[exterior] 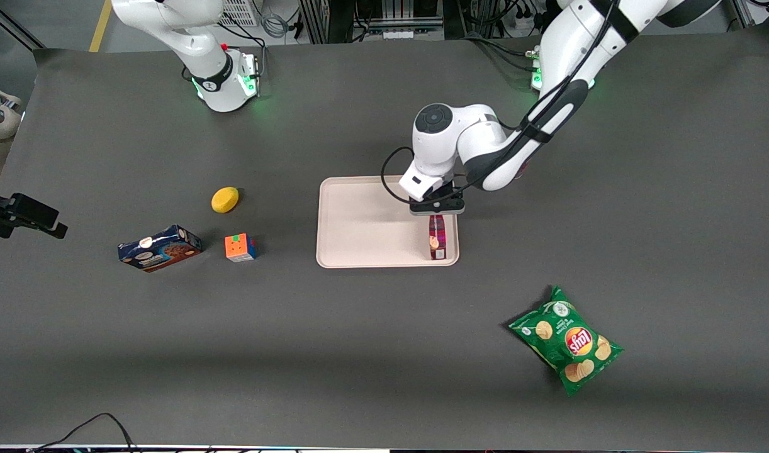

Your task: Place red cookie box on tray

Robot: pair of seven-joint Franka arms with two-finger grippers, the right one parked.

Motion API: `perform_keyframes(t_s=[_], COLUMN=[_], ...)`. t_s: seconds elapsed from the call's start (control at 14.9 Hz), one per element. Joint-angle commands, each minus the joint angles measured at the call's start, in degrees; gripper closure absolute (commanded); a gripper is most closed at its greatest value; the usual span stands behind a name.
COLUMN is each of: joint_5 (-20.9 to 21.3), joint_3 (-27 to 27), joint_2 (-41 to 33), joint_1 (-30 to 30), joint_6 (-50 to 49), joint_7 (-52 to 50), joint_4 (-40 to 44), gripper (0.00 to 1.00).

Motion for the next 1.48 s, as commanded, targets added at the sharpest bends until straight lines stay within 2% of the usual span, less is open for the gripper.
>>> perform_keyframes(t_s=[0.0,0.2,0.27,0.34,0.4,0.81,1.01,1.28,1.41], joint_5=[1.48,1.56,1.48,1.48,1.48,0.95,0.60,-6.94,-10.63], joint_3=[-0.17,0.88,0.89,0.89,0.97,0.89,0.18,-2.28,-2.02], joint_2=[1.39,1.84,1.93,2.02,2.02,1.49,-1.66,-8.86,-12.99], joint_1=[0.11,0.03,0.11,0.11,0.11,0.11,0.11,0.38,0.81], joint_6=[1.42,2.30,2.48,2.57,2.66,1.69,-1.37,-10.94,-16.82], joint_7=[-1.99,-1.99,-1.99,-2.08,-2.08,-2.16,-2.17,0.19,11.83], joint_4=[0.70,0.70,0.70,0.70,0.70,1.93,3.95,8.16,10.27], gripper=[1.00,1.00,0.79,0.27,0.00,0.00,0.00,0.00,0.00])
